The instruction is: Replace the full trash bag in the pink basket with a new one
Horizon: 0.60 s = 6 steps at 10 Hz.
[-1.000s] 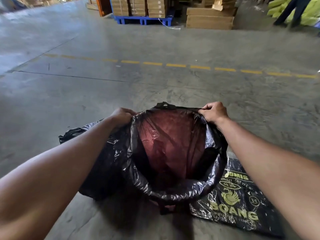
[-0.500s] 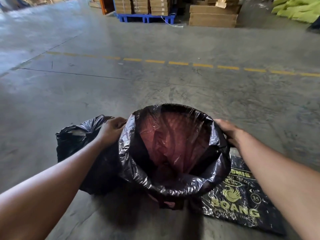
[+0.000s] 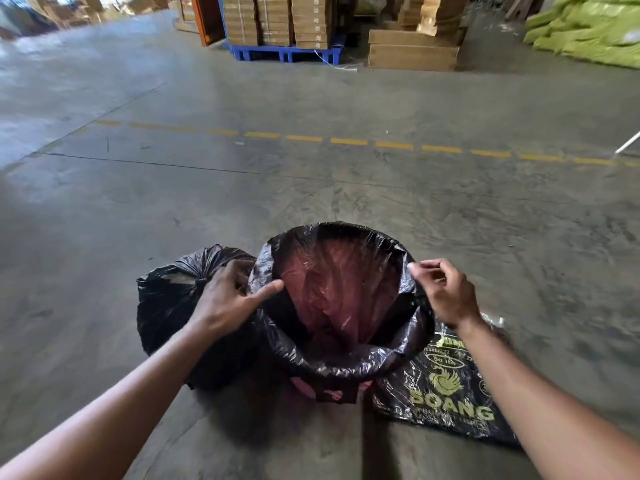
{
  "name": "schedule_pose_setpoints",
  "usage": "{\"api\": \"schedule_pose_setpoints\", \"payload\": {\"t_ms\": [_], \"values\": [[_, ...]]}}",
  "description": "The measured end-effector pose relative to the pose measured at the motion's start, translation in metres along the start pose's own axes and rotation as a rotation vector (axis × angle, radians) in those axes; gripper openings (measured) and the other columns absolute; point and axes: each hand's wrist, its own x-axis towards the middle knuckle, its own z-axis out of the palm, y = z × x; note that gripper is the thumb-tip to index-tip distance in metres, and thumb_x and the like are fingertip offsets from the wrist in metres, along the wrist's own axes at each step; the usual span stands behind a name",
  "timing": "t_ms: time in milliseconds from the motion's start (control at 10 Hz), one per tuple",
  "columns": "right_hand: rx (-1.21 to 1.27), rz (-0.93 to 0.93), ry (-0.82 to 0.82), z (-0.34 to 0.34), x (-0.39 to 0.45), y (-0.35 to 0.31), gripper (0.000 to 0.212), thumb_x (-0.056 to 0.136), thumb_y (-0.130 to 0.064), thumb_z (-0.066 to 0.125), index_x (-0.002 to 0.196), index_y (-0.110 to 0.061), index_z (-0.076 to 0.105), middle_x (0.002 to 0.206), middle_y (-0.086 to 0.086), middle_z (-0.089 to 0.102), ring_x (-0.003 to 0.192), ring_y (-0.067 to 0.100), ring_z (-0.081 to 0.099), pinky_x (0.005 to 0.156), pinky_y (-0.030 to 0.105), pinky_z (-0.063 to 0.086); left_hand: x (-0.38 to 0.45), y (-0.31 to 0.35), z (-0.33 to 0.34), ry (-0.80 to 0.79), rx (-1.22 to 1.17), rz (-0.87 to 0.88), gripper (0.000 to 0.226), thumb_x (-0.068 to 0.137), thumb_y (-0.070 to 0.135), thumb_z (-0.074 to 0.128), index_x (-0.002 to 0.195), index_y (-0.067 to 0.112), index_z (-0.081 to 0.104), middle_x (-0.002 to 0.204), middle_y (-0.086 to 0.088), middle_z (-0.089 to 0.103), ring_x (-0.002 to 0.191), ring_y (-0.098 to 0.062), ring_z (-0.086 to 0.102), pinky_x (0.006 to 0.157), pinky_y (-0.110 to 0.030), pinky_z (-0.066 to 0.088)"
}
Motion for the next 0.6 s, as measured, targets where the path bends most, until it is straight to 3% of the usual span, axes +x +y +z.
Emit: {"api": "schedule_pose_setpoints", "payload": {"t_ms": [100, 200, 300, 400, 500, 600], "values": [[-0.148, 0.011, -0.020, 0.014, -0.012, -0.002, 0.045, 0.077, -0.037, 0.078, 0.118, -0.024, 0.062, 0.104, 0.001, 0.073, 0.095, 0.026, 0.068, 0.084, 0.031, 0.051, 0.003, -0.007, 0.009, -0.038, -0.006, -0.081, 0.057, 0.072, 0.034, 0.084, 0.124, 0.035, 0.062, 0.090, 0.012, 0.069, 0.083, -0.008, 0.067, 0.082, -0.026, 0.048], [-0.149, 0.046, 0.038, 0.019, -0.020, 0.001, 0.042, 0.083, -0.022, 0.070, 0.123, -0.018, 0.061, 0.116, 0.008, 0.073, 0.105, 0.034, 0.067, 0.087, 0.035, 0.049, 0.013, -0.017, 0.014, -0.064, -0.089, -0.121, 0.051, 0.082, 0.022, 0.071, 0.130, 0.035, 0.063, 0.099, 0.006, 0.072, 0.095, -0.015, 0.070, 0.093, -0.031, 0.051], [-0.125, 0.048, 0.077, 0.024, -0.024, 0.002, 0.042, 0.084, -0.022, 0.069, 0.125, -0.018, 0.061, 0.119, 0.010, 0.071, 0.105, 0.036, 0.067, 0.086, 0.037, 0.051, 0.018, -0.017, 0.018, -0.045, -0.092, -0.100, 0.047, 0.087, 0.021, 0.068, 0.132, 0.033, 0.063, 0.105, 0.001, 0.073, 0.099, -0.016, 0.070, 0.094, -0.029, 0.049], [-0.173, 0.058, 0.065, 0.024, -0.022, -0.001, 0.042, 0.086, -0.025, 0.066, 0.126, -0.019, 0.059, 0.117, 0.013, 0.072, 0.103, 0.037, 0.067, 0.083, 0.037, 0.051, 0.026, -0.021, 0.017, -0.045, -0.035, -0.060, 0.042, 0.089, 0.033, 0.070, 0.131, 0.030, 0.064, 0.111, 0.001, 0.076, 0.102, -0.014, 0.071, 0.099, -0.034, 0.052], [-0.281, 0.023, -0.045, 0.015, -0.017, -0.003, 0.046, 0.087, -0.043, 0.065, 0.126, -0.020, 0.056, 0.120, 0.009, 0.071, 0.105, 0.034, 0.067, 0.085, 0.036, 0.051, 0.026, -0.017, 0.012, -0.012, 0.093, 0.024, 0.047, 0.086, 0.046, 0.071, 0.128, 0.026, 0.064, 0.109, 0.000, 0.074, 0.098, -0.018, 0.069, 0.093, -0.033, 0.053], [-0.389, -0.056, -0.145, -0.016, -0.009, -0.007, 0.056, 0.086, -0.066, 0.056, 0.126, -0.026, 0.056, 0.110, 0.002, 0.068, 0.100, 0.028, 0.066, 0.083, 0.037, 0.052, 0.013, -0.006, -0.010, 0.069, 0.161, 0.129, 0.050, 0.081, 0.052, 0.069, 0.128, 0.035, 0.060, 0.116, 0.004, 0.059, 0.099, -0.012, 0.061, 0.093, -0.033, 0.051]]}}
